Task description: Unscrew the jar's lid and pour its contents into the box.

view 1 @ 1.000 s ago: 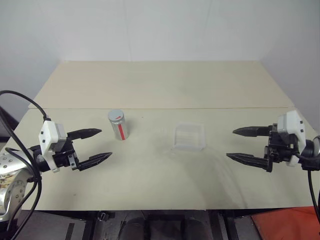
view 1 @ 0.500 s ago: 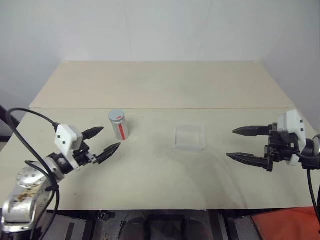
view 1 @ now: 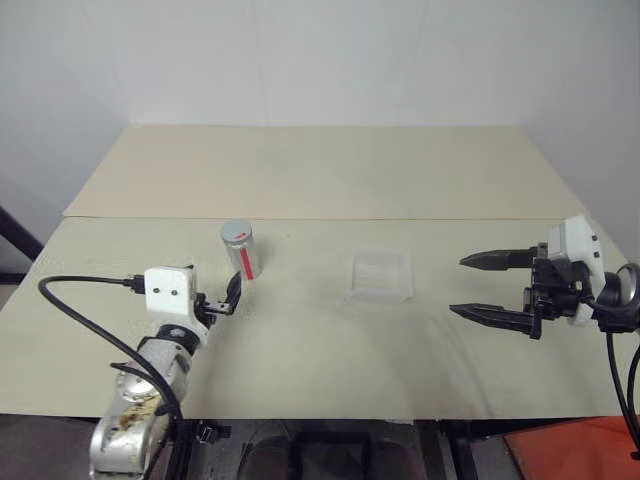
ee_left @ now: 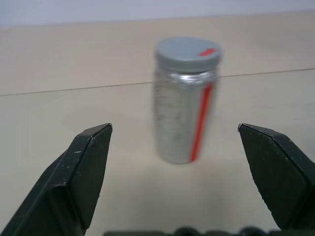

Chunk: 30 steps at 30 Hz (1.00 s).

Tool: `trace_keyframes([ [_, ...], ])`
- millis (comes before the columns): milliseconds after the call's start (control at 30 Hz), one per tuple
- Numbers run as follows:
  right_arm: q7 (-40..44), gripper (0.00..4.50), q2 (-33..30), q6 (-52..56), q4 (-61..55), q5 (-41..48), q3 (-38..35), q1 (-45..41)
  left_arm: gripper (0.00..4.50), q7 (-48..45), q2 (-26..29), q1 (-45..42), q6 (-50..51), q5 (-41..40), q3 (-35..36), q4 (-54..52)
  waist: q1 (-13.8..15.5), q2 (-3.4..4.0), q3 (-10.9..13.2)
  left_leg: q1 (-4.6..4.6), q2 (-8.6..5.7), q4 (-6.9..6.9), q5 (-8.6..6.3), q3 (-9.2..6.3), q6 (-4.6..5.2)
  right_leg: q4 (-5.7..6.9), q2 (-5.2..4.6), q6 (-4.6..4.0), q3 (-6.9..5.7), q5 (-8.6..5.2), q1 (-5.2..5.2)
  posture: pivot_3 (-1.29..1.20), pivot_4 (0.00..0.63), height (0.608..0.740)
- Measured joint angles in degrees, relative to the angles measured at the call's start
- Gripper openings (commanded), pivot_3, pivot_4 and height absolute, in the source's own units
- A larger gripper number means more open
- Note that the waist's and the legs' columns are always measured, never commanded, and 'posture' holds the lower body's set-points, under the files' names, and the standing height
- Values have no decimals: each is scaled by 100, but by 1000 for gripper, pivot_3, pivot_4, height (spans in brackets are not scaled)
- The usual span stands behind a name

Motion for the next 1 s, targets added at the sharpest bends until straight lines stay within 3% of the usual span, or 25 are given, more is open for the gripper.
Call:
trace_keyframes([
  [200, 0, 4500, 0, -2, 1, -1, 16, -43, 4462, 480, -511, -293, -484, 680, -460, 334, -4, 0, 0, -1, -1, -1, 0, 0, -2, -2, -9, -1, 0, 0, -2, 0, 150, 740],
  [600, 5, 4500, 0, -4, -10, 5, 11, -37, 4462, 907, -1284, -731, -516, 1072, -657, 865, 1, 0, 0, -4, -3, 0, -7, 0, 10, -3, -15, 1, -4, 1, -2, 0, 150, 740],
  [1000, -33, 4500, 0, -4, -113, 8, -132, 59, 4462, 881, -1251, -1106, -560, 1143, -451, 1505, -2, 0, 0, -4, -4, 1, -7, 0, 12, -3, -14, 2, -8, 1, -2, 0, 150, 740],
])
